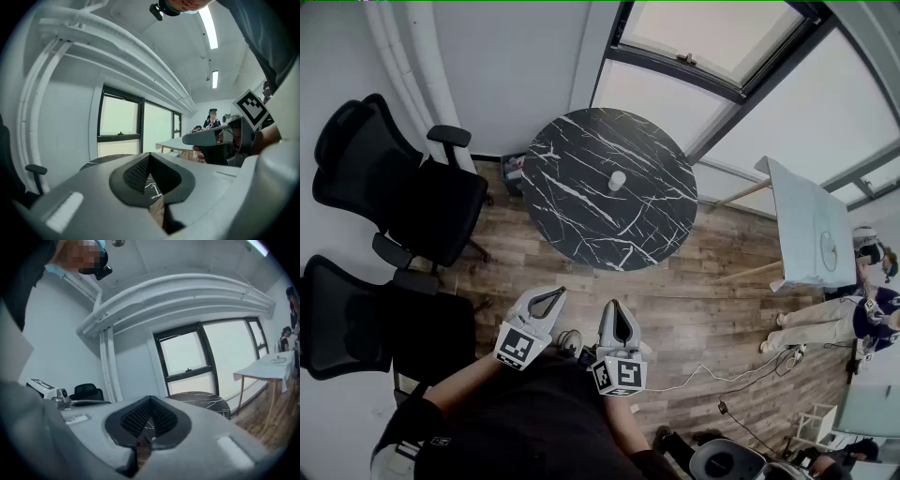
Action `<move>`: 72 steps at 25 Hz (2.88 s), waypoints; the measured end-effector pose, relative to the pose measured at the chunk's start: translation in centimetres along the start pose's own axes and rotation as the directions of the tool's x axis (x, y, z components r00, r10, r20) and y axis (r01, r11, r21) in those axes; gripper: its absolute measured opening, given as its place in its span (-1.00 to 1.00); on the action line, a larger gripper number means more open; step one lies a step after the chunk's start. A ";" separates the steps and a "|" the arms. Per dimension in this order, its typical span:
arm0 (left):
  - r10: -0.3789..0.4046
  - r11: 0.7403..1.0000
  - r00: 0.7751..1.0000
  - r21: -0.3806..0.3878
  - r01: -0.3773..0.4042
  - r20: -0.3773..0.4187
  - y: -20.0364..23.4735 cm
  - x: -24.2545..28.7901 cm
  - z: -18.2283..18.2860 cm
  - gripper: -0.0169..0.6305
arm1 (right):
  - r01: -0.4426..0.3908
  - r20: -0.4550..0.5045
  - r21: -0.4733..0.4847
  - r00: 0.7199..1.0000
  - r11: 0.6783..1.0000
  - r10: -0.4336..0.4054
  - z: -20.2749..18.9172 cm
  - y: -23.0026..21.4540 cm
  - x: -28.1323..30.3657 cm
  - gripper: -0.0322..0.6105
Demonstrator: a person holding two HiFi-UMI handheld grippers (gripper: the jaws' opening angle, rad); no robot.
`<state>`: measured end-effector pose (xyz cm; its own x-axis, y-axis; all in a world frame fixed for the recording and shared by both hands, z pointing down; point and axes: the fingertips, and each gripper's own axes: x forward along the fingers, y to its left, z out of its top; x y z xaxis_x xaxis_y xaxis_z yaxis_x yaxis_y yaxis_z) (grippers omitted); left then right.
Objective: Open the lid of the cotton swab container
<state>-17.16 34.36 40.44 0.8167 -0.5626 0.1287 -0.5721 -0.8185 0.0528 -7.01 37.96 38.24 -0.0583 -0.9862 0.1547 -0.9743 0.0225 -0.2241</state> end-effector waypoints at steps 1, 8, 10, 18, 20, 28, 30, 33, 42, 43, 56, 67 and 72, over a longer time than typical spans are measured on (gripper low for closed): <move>-0.001 1.000 1.000 0.001 0.001 0.001 0.0 0.1 0.1 -0.94 | 0.000 0.000 -0.001 1.000 1.000 0.000 0.0 0.0 0.0 -0.91; 0.002 1.000 1.000 -0.013 -0.002 0.007 0.3 0.1 0.1 -0.94 | -0.002 0.006 -0.002 1.000 1.000 0.002 -0.1 0.1 0.0 -0.92; -0.004 1.000 1.000 -0.017 0.004 0.006 0.1 0.2 0.1 -0.94 | -0.003 0.002 -0.004 1.000 1.000 0.003 -0.3 0.1 -0.1 -0.92; -0.011 1.000 1.000 -0.016 0.011 0.008 -0.9 0.6 0.1 -0.94 | -0.008 0.027 -0.001 1.000 1.000 0.008 0.5 -0.3 -0.9 -0.91; -0.010 1.000 1.000 -0.014 0.010 0.007 -1.2 0.9 0.2 -0.94 | -0.011 0.024 0.003 1.000 1.000 0.011 0.4 -0.7 -1.1 -0.91; 0.016 1.000 1.000 -0.013 -0.016 0.002 -3.0 2.1 0.4 -0.94 | -0.026 0.022 0.007 0.999 1.000 0.026 0.6 -2.9 -1.7 -0.91; 0.036 0.999 0.999 -0.009 -0.036 -0.007 -3.3 2.5 -0.1 -0.94 | -0.031 0.014 0.003 0.999 1.000 0.031 0.6 -3.5 -1.9 -0.91; 0.065 0.998 0.998 -0.006 -0.065 -0.021 -4.0 3.2 -0.4 -0.94 | -0.046 0.006 -0.001 0.999 0.999 0.046 0.5 -4.6 -2.1 -0.91; 0.114 0.993 0.993 0.027 -0.113 -0.044 -7.7 5.2 -0.6 -0.94 | -0.126 -0.003 -0.026 0.992 0.992 0.126 0.0 -8.3 -3.2 -0.91; 0.123 0.992 0.991 0.029 -0.122 -0.046 -7.9 5.1 -0.8 -0.94 | -0.134 -0.005 -0.029 0.991 0.991 0.134 0.0 -8.6 -3.2 -0.91; 0.148 0.989 0.986 0.016 -0.148 -0.079 -6.8 7.4 -3.7 -0.94 | -0.128 0.003 -0.021 0.992 0.992 0.128 0.1 -10.8 -1.9 -0.91; 0.163 0.987 0.985 0.019 -0.162 -0.056 -2.1 11.6 -3.1 -0.94 | -0.090 -0.002 -0.026 0.996 0.996 0.090 0.6 -11.9 3.2 -0.91; 0.147 0.989 0.986 0.006 -0.147 -0.072 0.3 13.7 -3.2 -0.94 | -0.074 -0.014 -0.030 0.997 0.997 0.074 1.0 -12.4 6.5 -0.91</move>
<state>-6.38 26.73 45.41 0.7159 -0.6672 0.2058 -0.6857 -0.7273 0.0275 4.88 31.09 41.01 -0.1328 -0.9796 0.1509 -0.9734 0.1002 -0.2062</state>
